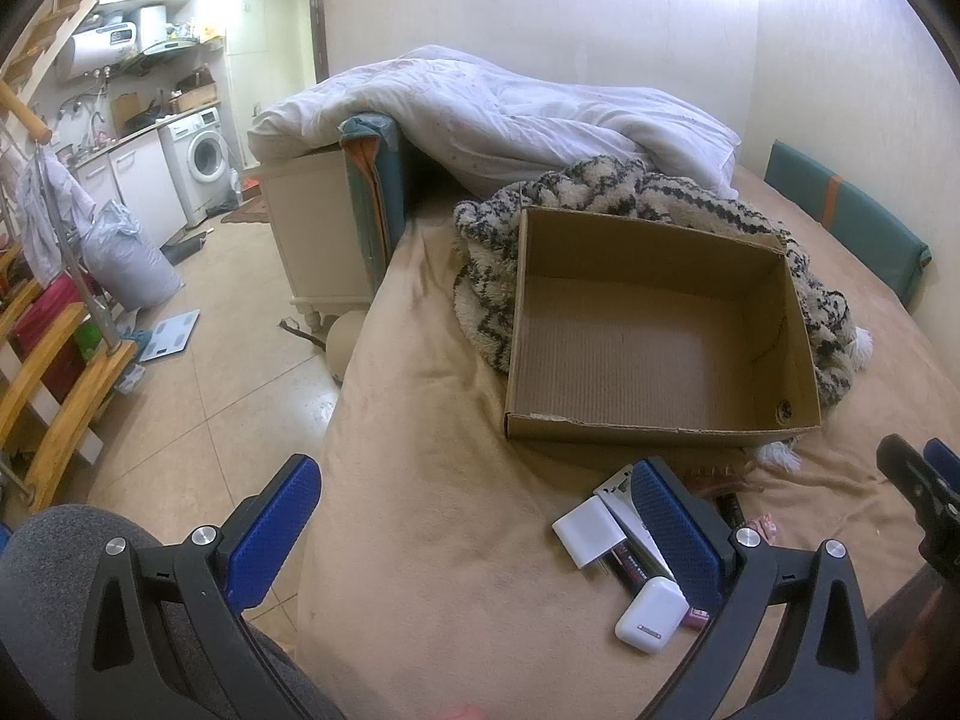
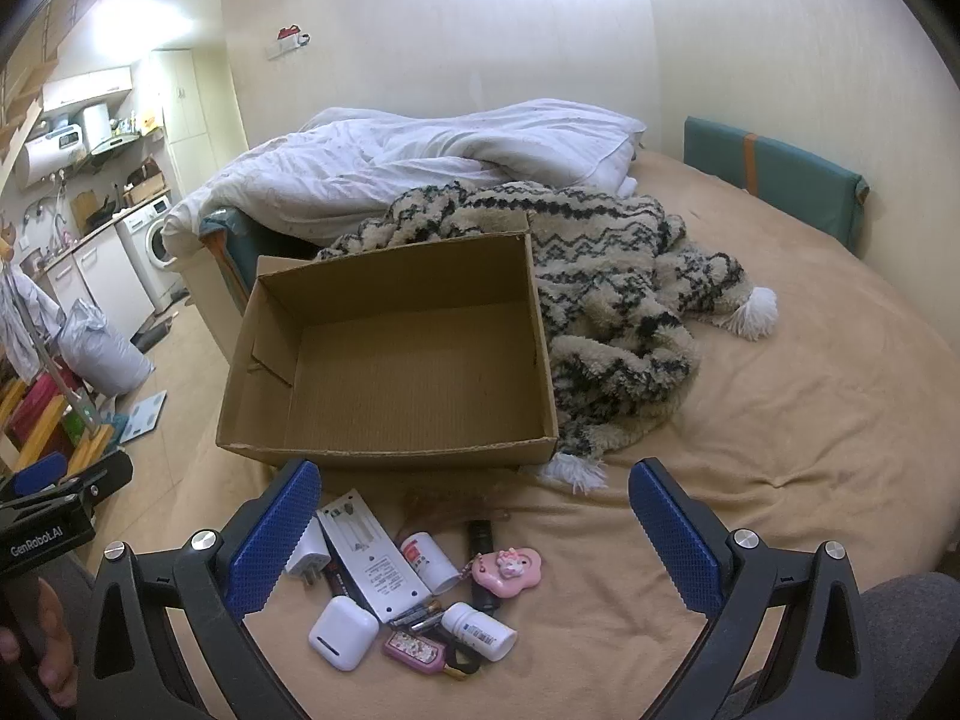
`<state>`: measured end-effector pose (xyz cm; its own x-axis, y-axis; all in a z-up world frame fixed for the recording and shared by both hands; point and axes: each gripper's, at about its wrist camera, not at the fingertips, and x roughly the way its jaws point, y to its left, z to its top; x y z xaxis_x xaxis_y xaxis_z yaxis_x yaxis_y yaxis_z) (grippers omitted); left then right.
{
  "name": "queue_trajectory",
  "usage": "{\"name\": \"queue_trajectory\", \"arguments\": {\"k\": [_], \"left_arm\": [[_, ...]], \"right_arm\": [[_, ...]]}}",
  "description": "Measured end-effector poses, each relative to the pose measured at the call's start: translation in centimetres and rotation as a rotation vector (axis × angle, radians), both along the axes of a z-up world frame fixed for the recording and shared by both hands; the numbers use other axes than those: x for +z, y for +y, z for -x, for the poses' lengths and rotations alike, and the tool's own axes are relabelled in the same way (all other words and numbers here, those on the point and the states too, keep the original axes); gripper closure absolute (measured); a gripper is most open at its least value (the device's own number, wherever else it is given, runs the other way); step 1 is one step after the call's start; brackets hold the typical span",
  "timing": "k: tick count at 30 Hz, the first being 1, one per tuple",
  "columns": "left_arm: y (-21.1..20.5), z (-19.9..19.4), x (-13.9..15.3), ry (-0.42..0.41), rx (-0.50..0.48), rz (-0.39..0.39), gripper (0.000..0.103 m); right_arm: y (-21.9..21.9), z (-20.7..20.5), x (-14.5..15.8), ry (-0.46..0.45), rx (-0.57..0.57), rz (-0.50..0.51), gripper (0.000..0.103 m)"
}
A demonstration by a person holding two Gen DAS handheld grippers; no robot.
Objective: Organize rigid objects
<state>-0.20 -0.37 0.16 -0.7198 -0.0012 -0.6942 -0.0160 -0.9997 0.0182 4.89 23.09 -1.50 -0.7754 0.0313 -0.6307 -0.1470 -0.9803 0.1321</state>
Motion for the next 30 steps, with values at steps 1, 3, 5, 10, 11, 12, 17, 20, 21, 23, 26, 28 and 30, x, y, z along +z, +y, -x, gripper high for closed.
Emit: {"name": "queue_trajectory", "arguments": {"k": [1, 3, 5, 10, 11, 12, 17, 20, 21, 23, 26, 28, 30], "left_arm": [[-0.01, 0.02, 0.00, 0.000, 0.000, 0.000, 0.000], [-0.04, 0.02, 0.02, 0.001, 0.000, 0.000, 0.000], [-0.07, 0.05, 0.03, 0.001, 0.000, -0.001, 0.000], [-0.14, 0.09, 0.05, 0.002, 0.000, -0.001, 0.000], [-0.15, 0.08, 0.06, 0.002, 0.000, 0.000, 0.000], [-0.15, 0.08, 0.07, 0.002, -0.001, 0.000, 0.000], [-0.22, 0.11, 0.11, 0.003, -0.001, 0.000, 0.000], [-0.37, 0.18, 0.26, 0.003, 0.000, 0.000, 0.000], [-0.36, 0.16, 0.26, 0.004, -0.001, 0.001, 0.000], [-0.55, 0.12, 0.29, 0.006, -0.003, 0.001, 0.000], [-0.78, 0.37, 0.27, 0.007, -0.004, 0.001, 0.000], [-0.78, 0.34, 0.26, 0.006, -0.004, 0.000, 0.000], [-0.81, 0.35, 0.50, 0.006, -0.004, 0.000, 0.000]], "right_arm": [[0.01, 0.00, 0.01, 0.000, 0.001, 0.000, 0.000], [0.01, 0.01, 0.00, 0.000, 0.001, 0.000, 0.000], [0.00, -0.01, 0.01, 0.000, 0.001, -0.001, 0.000], [0.03, -0.02, -0.03, 0.001, 0.001, -0.001, 0.000], [0.03, -0.03, -0.04, 0.001, 0.002, 0.000, 0.000], [0.04, -0.03, -0.05, 0.001, 0.002, -0.001, 0.000], [0.07, -0.07, -0.11, 0.002, 0.002, -0.002, 0.000], [0.11, -0.07, -0.16, 0.002, 0.002, -0.002, 0.000], [0.13, -0.08, -0.18, 0.002, 0.002, -0.002, 0.000], [0.16, -0.09, -0.19, 0.002, 0.002, -0.001, 0.000], [0.09, 0.06, 0.07, 0.000, 0.001, -0.001, 0.000], [0.11, 0.03, 0.02, 0.001, 0.002, 0.000, 0.000], [0.18, 0.07, 0.10, 0.002, 0.002, 0.000, 0.000]]}}
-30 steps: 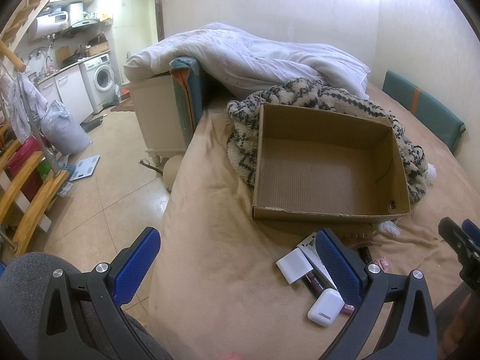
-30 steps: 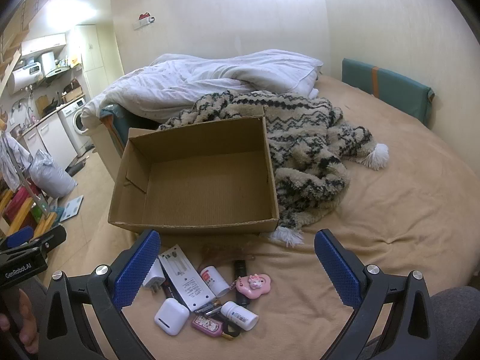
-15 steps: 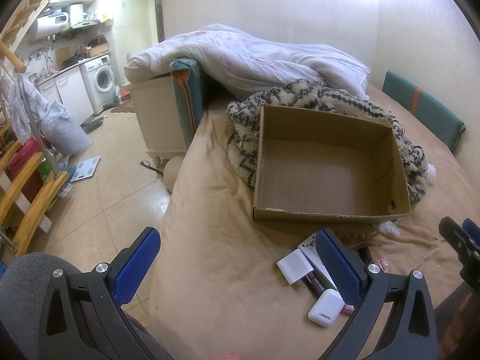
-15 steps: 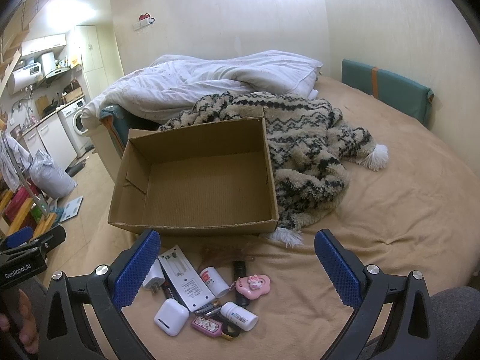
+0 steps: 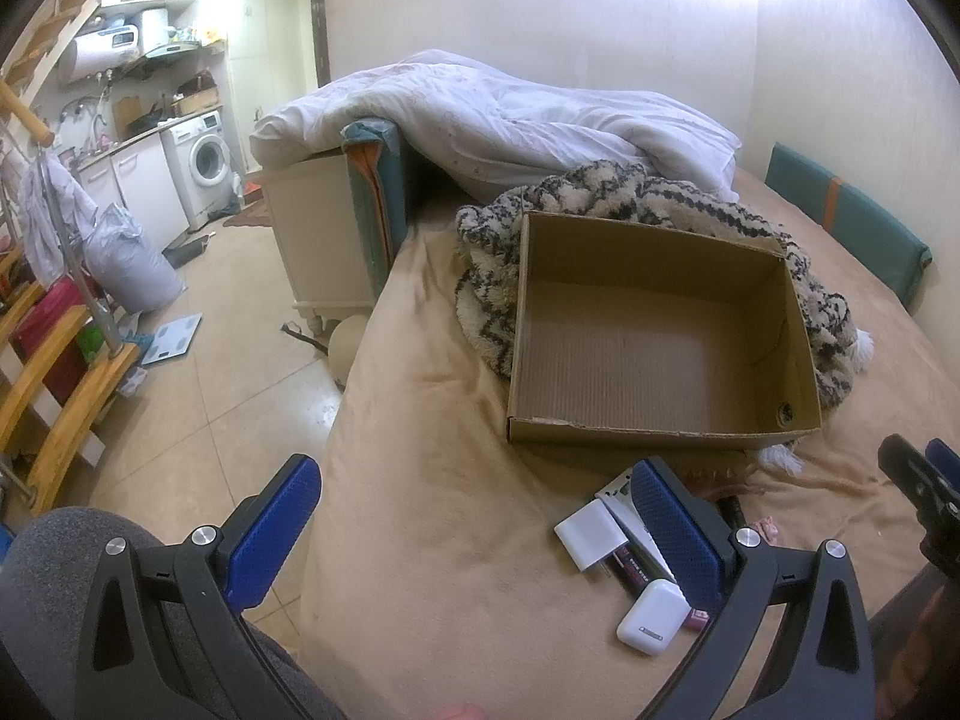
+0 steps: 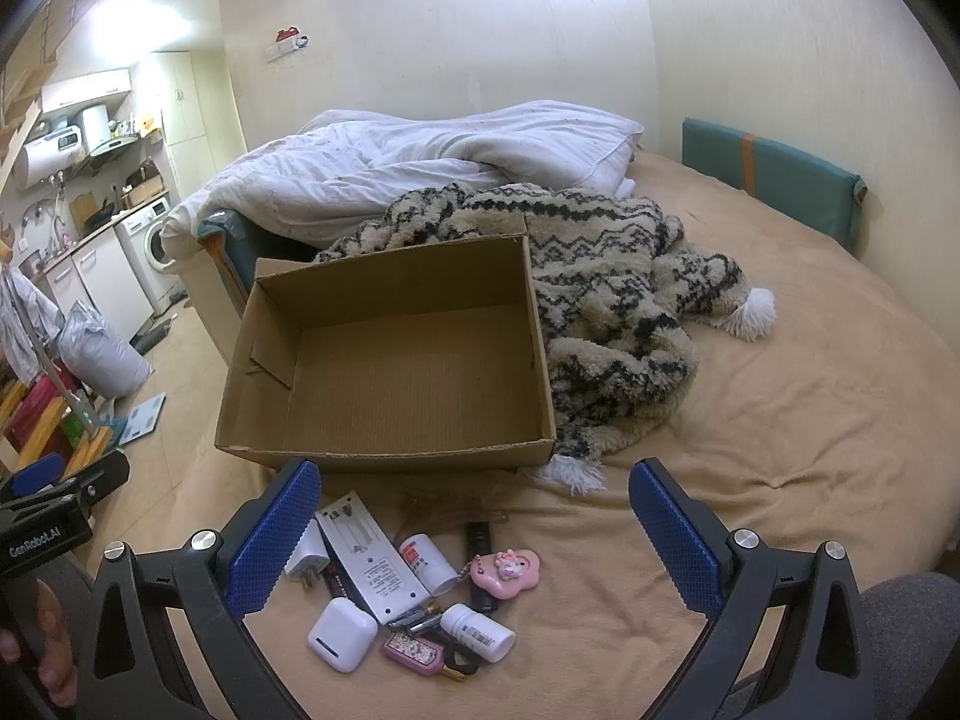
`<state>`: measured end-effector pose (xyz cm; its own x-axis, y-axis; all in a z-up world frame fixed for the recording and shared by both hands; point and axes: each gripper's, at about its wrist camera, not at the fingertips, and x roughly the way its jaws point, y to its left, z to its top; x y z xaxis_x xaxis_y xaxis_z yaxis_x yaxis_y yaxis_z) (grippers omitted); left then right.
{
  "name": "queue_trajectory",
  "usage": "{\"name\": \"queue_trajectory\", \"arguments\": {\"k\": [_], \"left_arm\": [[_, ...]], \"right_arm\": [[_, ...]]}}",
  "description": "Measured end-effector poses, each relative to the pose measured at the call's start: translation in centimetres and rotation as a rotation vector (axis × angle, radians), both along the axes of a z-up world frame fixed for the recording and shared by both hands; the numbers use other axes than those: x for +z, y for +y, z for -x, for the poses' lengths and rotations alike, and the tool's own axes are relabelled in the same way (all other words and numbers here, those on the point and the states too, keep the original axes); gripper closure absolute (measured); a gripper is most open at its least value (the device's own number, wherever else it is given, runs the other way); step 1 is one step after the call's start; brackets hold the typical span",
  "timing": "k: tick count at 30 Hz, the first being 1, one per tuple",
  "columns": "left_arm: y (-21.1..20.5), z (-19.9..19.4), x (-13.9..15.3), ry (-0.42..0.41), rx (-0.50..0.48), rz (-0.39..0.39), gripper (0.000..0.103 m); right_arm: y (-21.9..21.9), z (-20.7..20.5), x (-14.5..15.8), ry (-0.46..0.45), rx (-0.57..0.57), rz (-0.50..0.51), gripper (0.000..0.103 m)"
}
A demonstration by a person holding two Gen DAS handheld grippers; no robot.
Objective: Organize rigid objects
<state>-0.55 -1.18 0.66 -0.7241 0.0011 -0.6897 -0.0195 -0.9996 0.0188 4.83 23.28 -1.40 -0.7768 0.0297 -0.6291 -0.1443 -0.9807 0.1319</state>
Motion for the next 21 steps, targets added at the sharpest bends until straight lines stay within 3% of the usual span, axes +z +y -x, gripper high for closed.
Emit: {"name": "queue_trajectory", "arguments": {"k": [21], "left_arm": [[-0.01, -0.23, 0.36, 0.001, 0.001, 0.002, 0.000]], "right_arm": [[-0.05, -0.06, -0.01, 0.000, 0.001, 0.000, 0.000]]}}
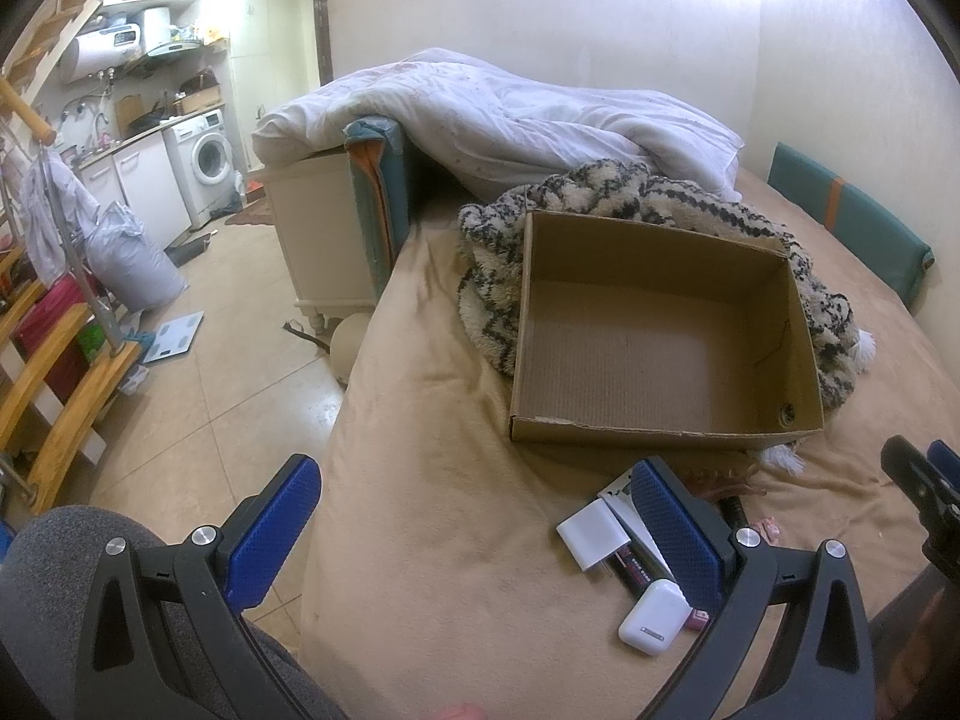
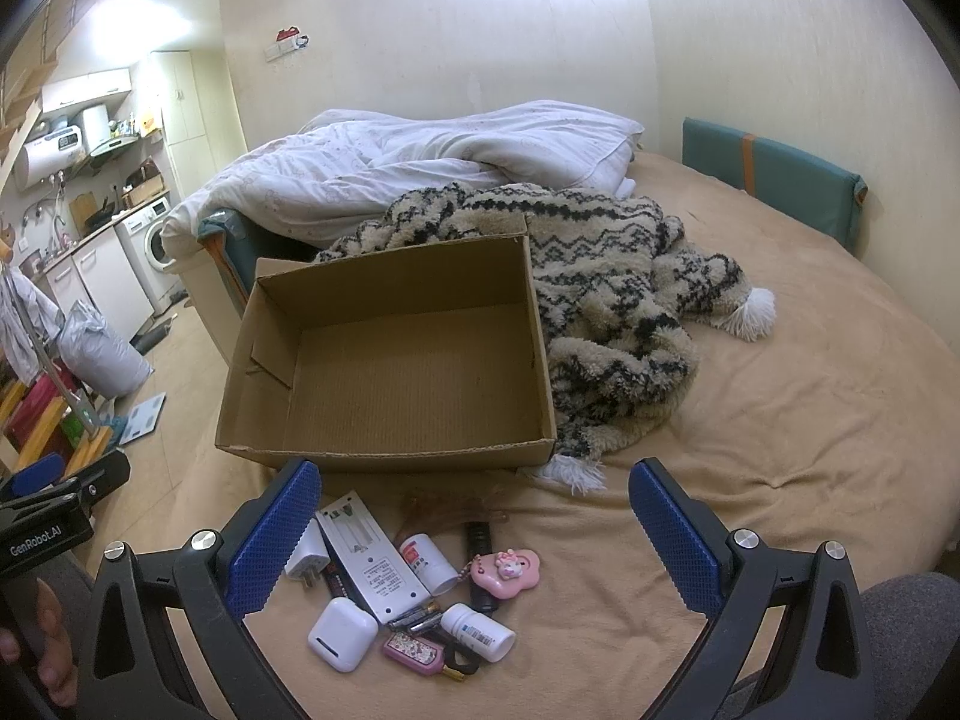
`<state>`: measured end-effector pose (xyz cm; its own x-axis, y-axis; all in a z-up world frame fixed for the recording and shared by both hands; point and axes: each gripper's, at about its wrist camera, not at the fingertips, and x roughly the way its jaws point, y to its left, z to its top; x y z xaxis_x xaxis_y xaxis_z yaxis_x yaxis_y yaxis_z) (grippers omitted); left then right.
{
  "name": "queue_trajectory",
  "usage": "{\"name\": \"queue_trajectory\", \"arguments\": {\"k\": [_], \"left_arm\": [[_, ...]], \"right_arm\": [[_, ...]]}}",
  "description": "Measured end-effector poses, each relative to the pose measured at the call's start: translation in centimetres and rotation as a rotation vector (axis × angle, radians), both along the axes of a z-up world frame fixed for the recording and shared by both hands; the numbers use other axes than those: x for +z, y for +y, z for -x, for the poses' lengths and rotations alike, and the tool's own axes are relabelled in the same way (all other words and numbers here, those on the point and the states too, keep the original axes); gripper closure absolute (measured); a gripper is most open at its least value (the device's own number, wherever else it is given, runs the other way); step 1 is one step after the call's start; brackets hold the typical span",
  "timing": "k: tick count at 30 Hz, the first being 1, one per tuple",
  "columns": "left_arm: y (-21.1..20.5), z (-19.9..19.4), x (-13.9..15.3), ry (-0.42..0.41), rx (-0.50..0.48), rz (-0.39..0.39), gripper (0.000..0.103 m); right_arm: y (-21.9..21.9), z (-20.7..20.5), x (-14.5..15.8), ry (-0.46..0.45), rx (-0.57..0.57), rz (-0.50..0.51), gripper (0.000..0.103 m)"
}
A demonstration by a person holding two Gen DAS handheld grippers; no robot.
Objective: Organize rigid objects
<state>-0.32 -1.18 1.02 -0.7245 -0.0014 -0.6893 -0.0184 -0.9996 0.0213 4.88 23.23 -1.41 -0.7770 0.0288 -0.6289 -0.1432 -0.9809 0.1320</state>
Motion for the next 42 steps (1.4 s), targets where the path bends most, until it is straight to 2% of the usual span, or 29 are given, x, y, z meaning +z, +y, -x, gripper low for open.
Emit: {"name": "queue_trajectory", "arguments": {"k": [19, 22, 28, 33, 37, 40, 42], "left_arm": [[0.0, -0.1, 0.0, 0.019, -0.014, -0.005, 0.000], [-0.1, 0.2, -0.2, -0.004, -0.047, -0.031, 0.000], [0.0, 1.2, -1.2, -0.070, -0.047, -0.025, 0.000], [-0.4, 3.4, -2.3, -0.177, -0.026, -0.038, 0.000], [-0.7, 5.7, -4.4, -0.308, -0.004, -0.079, 0.003], [-0.2, 7.3, -6.8, -0.424, -0.001, -0.088, 0.014], [0.2, 8.4, -8.8, -0.525, 0.017, -0.126, 0.020]], "right_arm": [[0.0, 0.0, 0.1, 0.003, 0.000, 0.003, 0.000], [0.0, -0.1, 0.1, 0.000, 0.004, 0.004, 0.000], [0.0, 0.0, 0.1, -0.007, 0.001, 0.004, 0.000], [0.7, 1.3, -0.6, -0.059, 0.000, 0.052, 0.000], [1.4, 2.3, -1.9, -0.133, -0.030, 0.071, 0.000], [1.3, 2.4, -2.6, -0.166, -0.021, 0.090, 0.000], [1.2, 2.4, -2.8, -0.170, -0.019, 0.089, 0.000]]}}
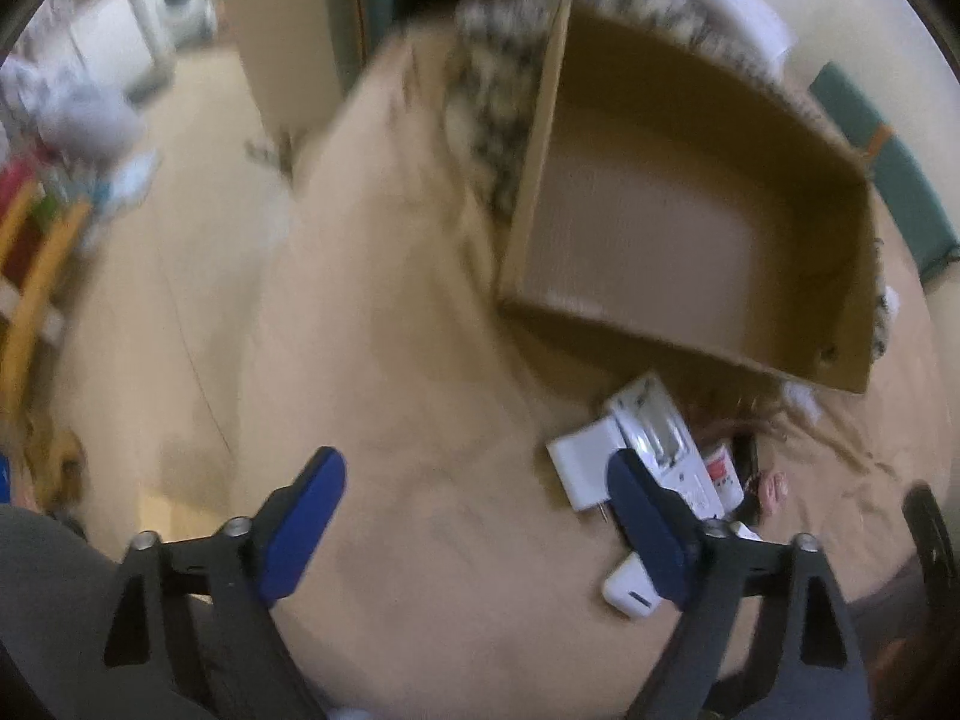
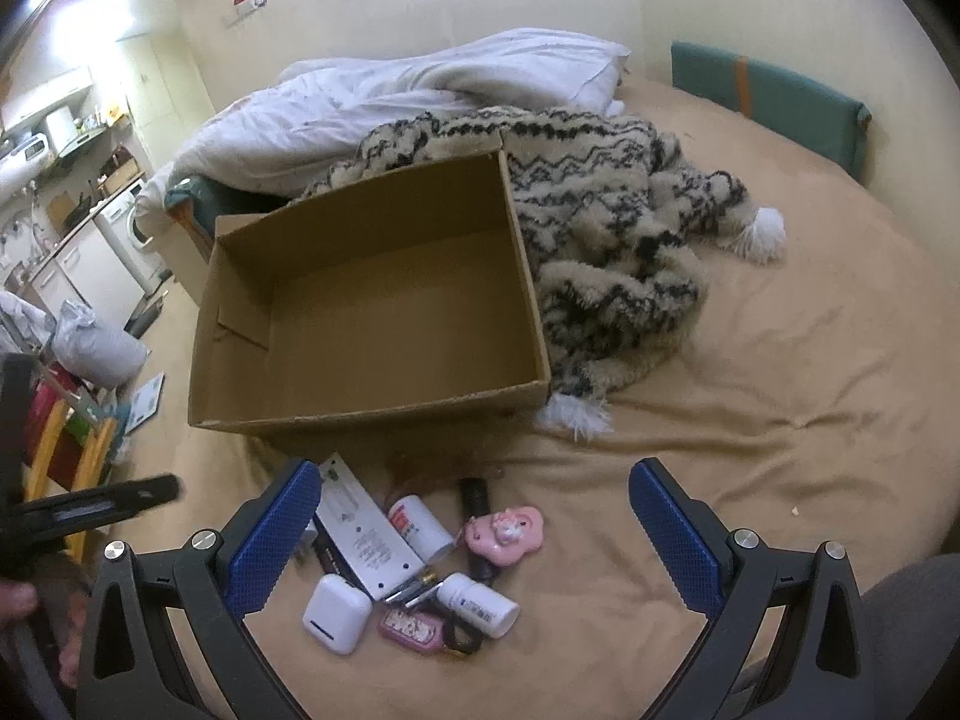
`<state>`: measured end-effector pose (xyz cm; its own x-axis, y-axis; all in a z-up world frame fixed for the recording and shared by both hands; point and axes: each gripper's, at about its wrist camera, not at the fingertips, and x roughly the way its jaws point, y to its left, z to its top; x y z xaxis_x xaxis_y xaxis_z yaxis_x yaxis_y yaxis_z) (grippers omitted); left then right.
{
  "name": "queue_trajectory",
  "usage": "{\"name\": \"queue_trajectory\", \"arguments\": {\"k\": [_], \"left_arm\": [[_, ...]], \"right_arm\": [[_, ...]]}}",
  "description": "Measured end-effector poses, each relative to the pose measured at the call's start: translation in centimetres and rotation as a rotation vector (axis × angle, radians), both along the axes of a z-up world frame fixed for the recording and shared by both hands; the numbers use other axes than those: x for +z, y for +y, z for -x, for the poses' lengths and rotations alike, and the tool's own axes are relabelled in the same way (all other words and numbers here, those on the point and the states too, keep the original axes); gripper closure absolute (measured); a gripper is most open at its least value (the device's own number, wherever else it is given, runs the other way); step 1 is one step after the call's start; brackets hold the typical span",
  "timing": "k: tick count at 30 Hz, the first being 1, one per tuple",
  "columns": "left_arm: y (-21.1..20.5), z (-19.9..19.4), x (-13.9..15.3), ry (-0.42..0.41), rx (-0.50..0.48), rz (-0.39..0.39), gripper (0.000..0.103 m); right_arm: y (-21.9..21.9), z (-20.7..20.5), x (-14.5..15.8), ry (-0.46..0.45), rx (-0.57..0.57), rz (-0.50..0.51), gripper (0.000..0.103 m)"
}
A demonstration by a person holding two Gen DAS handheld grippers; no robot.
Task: Organize rigid objects
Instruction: 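Grasp the white charger plug with the left gripper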
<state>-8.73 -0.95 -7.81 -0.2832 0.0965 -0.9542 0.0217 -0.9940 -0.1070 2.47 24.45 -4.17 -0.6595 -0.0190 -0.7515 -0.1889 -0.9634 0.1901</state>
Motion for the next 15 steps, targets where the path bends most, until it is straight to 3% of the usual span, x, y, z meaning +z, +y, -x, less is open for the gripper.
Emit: {"name": "queue_trajectory", "arguments": {"k": [5, 8, 10, 13, 15], "left_arm": [[0.9, 1.3, -4.4, -0.136, 0.107, -0.134, 0.022], [1.8, 1.5, -6.8, -0.209, 0.141, -0.171, 0.034], [2.3, 1.4, -7.7, -0.224, 0.155, -0.207, 0.035], [3.2, 1.3, -8.6, -0.236, 0.148, -0.202, 0.036], [3.6, 1.2, -9.3, -0.252, 0.147, -0.197, 0.042]], "right_arm": [[0.1, 0.1, -0.5, -0.020, 0.001, 0.026, 0.000], [0.3, 0.2, -0.7, -0.033, 0.005, 0.038, 0.000], [0.4, 0.3, -0.9, -0.046, 0.000, 0.038, 0.000], [0.7, 0.4, -1.3, -0.070, -0.010, 0.058, 0.000], [1.0, 0.6, -1.7, -0.087, -0.016, 0.081, 0.000]]}}
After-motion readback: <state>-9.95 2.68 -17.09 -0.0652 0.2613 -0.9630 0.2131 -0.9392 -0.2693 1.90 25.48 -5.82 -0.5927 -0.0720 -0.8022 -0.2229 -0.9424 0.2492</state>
